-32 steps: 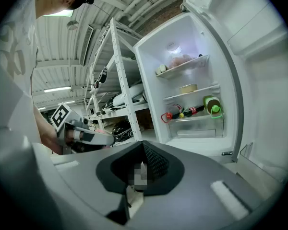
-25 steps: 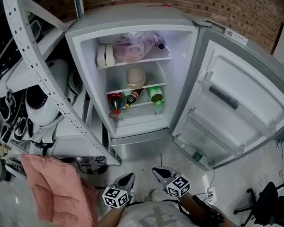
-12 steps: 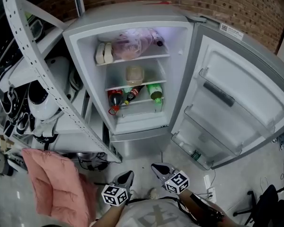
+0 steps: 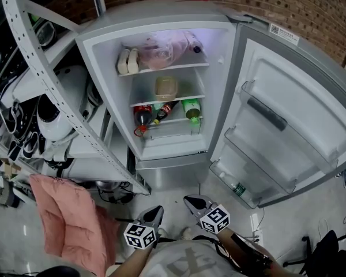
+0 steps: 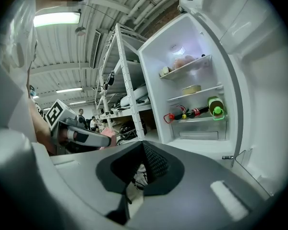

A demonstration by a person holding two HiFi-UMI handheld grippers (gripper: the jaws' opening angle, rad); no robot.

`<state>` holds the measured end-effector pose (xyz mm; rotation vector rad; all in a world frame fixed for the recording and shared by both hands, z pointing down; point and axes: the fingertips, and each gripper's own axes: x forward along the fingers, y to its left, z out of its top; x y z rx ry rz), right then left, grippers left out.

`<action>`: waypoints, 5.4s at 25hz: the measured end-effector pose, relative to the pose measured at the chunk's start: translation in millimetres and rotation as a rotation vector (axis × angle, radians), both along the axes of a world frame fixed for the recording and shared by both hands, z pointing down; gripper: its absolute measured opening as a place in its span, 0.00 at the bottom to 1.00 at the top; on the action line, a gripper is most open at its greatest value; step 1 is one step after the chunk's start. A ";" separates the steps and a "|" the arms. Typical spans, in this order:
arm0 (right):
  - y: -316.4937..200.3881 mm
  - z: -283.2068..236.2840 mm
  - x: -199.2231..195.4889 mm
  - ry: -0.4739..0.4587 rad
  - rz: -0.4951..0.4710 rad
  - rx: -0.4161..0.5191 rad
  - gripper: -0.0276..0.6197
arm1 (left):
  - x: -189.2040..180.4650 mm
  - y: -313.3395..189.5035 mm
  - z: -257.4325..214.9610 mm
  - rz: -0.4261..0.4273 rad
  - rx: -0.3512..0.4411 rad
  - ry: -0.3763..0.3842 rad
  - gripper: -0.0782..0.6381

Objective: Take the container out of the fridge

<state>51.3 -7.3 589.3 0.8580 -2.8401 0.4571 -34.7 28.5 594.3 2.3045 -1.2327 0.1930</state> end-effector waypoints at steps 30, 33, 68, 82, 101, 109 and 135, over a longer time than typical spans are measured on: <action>-134.9 -6.1 -58.0 0.057 0.147 0.005 0.05 | -48.4 -152.7 -10.0 0.135 0.016 0.032 0.11; -151.9 -13.3 -61.9 0.062 0.175 0.016 0.05 | -46.9 -168.3 -14.7 0.174 0.022 0.030 0.11; -383.0 -104.2 -45.1 0.012 0.373 0.140 0.05 | -12.5 -388.1 -104.6 0.086 0.201 0.000 0.11; -445.5 -137.1 -26.2 -0.121 0.544 0.041 0.28 | -25.9 -473.6 -142.3 -0.057 0.199 0.008 0.31; -487.1 -116.6 -38.9 -0.249 0.519 -0.238 0.50 | -22.5 -518.5 -125.9 -0.079 -0.021 0.047 0.44; -485.2 -118.7 -41.1 -0.256 0.501 -0.231 0.43 | -25.7 -513.3 -132.0 -0.085 0.002 0.085 0.41; -358.1 -115.5 -42.0 -0.260 0.454 -0.185 0.33 | -33.3 -376.1 -108.7 -0.066 -0.011 0.116 0.40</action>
